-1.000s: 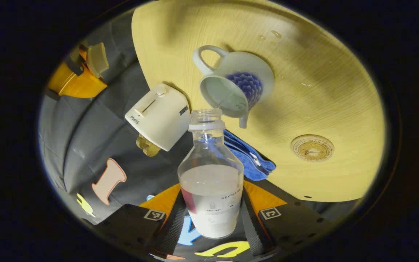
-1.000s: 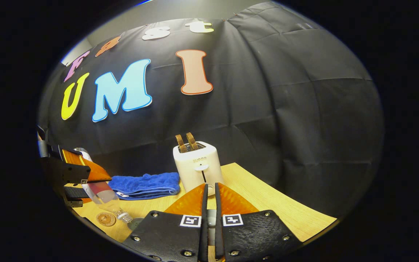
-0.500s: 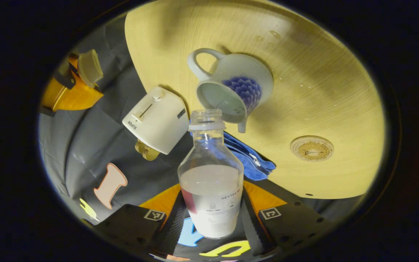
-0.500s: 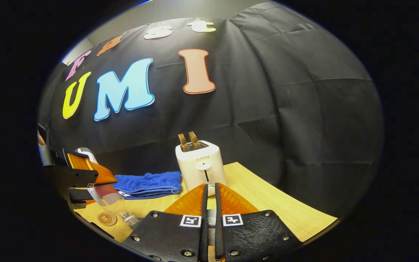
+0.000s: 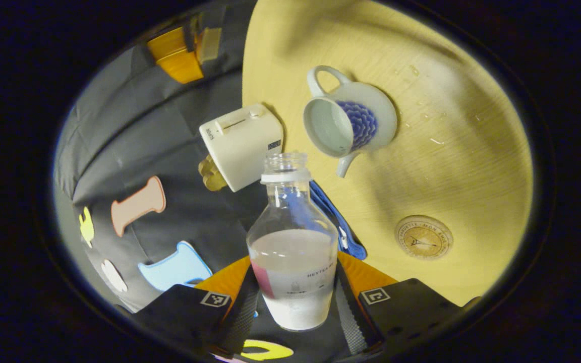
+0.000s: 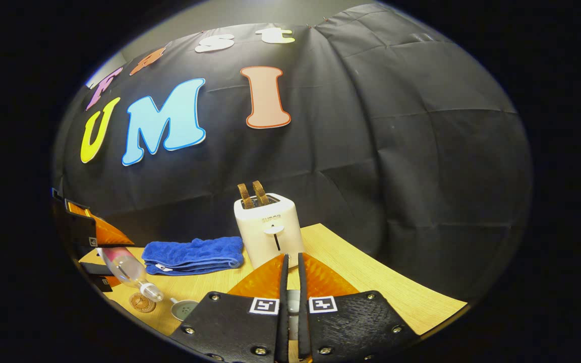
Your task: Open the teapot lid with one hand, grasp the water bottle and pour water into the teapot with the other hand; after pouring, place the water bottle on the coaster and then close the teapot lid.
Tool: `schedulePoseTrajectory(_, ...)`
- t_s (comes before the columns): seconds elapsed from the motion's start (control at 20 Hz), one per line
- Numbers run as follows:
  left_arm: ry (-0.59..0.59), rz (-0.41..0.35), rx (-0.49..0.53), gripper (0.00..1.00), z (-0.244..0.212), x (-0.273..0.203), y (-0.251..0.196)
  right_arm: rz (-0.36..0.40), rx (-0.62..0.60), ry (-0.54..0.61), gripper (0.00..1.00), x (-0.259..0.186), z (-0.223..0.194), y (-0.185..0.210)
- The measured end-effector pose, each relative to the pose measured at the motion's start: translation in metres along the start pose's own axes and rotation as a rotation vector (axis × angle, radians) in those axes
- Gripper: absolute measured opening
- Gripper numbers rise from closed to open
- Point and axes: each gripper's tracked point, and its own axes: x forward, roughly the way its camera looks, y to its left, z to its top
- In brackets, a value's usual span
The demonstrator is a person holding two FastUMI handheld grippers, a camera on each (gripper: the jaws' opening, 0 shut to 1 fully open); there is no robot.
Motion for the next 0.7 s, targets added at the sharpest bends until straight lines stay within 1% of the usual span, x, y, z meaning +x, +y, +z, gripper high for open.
schedulePoseTrajectory(0.15, -0.021, -0.020, -0.197, 0.86, -0.012, -0.003, -0.016, 0.013, -0.012, 0.009, 0.07, 0.002, -0.004, 0.009)
schedulePoseTrajectory(0.4, -0.061, -0.015, -0.528, 0.86, -0.013, 0.001, -0.030, 0.056, -0.052, 0.014, 0.07, 0.003, -0.009, 0.030)
schedulePoseTrajectory(0.5, -0.073, -0.008, -0.651, 0.86, -0.010, 0.003, -0.033, 0.068, -0.058, 0.016, 0.07, 0.003, -0.010, 0.034)
schedulePoseTrajectory(0.7, -0.101, 0.043, -0.930, 0.86, -0.003, 0.014, -0.039, 0.081, -0.051, 0.025, 0.07, 0.004, -0.014, 0.038)
